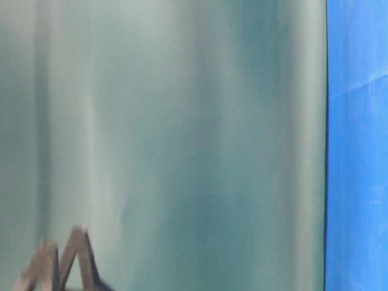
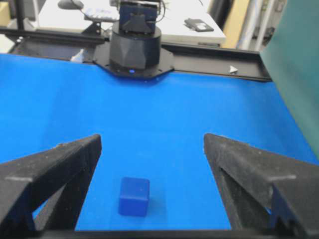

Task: Handover the blue block to the right arm after grasping it with the left arm, then place it in the designated position.
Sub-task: 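Lower the open left gripper around the blue cube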

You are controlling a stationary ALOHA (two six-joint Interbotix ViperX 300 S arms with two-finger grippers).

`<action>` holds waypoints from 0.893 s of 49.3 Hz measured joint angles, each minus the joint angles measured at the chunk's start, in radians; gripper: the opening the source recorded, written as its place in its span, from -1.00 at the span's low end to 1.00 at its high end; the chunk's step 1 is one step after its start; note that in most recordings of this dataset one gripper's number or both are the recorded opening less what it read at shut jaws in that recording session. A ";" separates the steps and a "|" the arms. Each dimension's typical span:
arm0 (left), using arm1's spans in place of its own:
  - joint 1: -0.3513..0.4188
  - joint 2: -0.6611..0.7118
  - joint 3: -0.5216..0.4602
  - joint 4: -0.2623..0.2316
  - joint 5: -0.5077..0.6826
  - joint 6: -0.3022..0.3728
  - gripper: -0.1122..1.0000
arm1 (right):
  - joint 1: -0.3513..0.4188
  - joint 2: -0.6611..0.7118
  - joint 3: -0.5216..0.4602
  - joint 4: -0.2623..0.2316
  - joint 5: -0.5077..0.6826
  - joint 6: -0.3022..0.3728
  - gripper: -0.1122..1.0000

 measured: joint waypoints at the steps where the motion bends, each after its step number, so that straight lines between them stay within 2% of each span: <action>1: 0.002 0.014 -0.011 0.000 0.000 -0.002 0.87 | 0.000 0.002 0.000 0.000 0.000 0.000 0.95; 11: 0.002 0.135 -0.091 0.000 0.002 0.009 0.87 | -0.003 0.002 -0.002 0.000 0.000 0.000 0.95; 30: 0.003 0.199 -0.104 0.000 0.031 0.002 0.87 | -0.005 0.000 -0.006 0.000 0.000 0.000 0.95; 36: 0.002 0.201 -0.141 0.000 0.143 0.002 0.87 | -0.006 0.002 -0.006 0.000 0.000 0.000 0.95; 44: 0.003 0.210 -0.235 0.000 0.376 0.002 0.87 | -0.006 0.000 -0.006 0.000 0.000 0.000 0.95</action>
